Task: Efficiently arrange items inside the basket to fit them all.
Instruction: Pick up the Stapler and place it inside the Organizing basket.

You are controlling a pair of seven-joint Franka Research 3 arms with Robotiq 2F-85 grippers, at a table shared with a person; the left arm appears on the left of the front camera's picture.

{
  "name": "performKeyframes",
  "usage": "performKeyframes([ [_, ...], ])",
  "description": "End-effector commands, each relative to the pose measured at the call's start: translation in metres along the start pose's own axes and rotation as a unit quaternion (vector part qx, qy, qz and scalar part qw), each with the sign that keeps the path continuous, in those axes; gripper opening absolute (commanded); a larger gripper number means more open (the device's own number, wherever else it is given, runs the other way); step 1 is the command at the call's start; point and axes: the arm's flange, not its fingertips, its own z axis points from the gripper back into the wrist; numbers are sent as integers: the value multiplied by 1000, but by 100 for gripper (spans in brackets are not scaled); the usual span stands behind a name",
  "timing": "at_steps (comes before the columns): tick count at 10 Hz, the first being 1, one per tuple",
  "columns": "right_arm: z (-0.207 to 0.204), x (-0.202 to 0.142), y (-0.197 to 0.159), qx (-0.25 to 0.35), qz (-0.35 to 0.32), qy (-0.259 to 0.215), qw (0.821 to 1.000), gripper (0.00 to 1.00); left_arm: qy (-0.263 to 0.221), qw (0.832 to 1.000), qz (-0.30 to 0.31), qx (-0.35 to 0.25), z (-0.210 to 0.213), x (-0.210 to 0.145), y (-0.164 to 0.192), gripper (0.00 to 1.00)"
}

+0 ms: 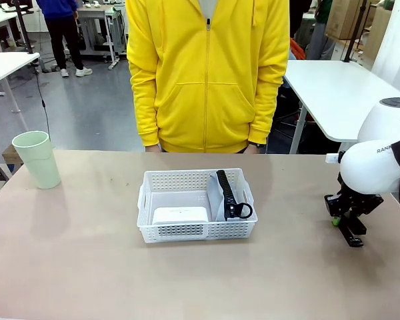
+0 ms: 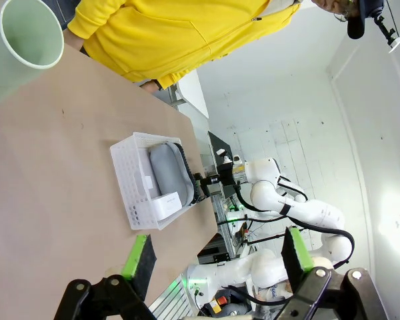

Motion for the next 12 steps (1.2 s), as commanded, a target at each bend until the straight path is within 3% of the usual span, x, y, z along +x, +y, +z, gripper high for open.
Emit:
performKeyframes([
  [1, -7, -11, 0, 6, -8, 10, 1000, 0, -8, 1000, -12, -13, -1, 0, -2, 100],
  [4, 4, -12, -4, 25, 6, 8, 1000, 0, -8, 1000, -12, -13, -1, 0, -2, 100],
  [5, 27, -9, -7, 46, 27, 29, 998, 0, -8, 1000, -12, -13, -1, 0, -2, 100],
  [7, 90, -10, -2, 43, 76, 12, 996, 0, -8, 1000, -12, -13, -1, 0, -2, 100],
  [9, 143, -35, 18, 57, 184, -11, 981, 0, -8, 1000, -12, -13, -1, 0, -2, 100],
  [11, 171, -79, 26, 86, 228, -61, 968, 0, -8, 1000, -12, -13, -1, 0, -2, 100],
  [12, 173, -96, 28, 86, 217, -82, 969, 0, -8, 1000, -12, -13, -1, 0, -2, 100],
])
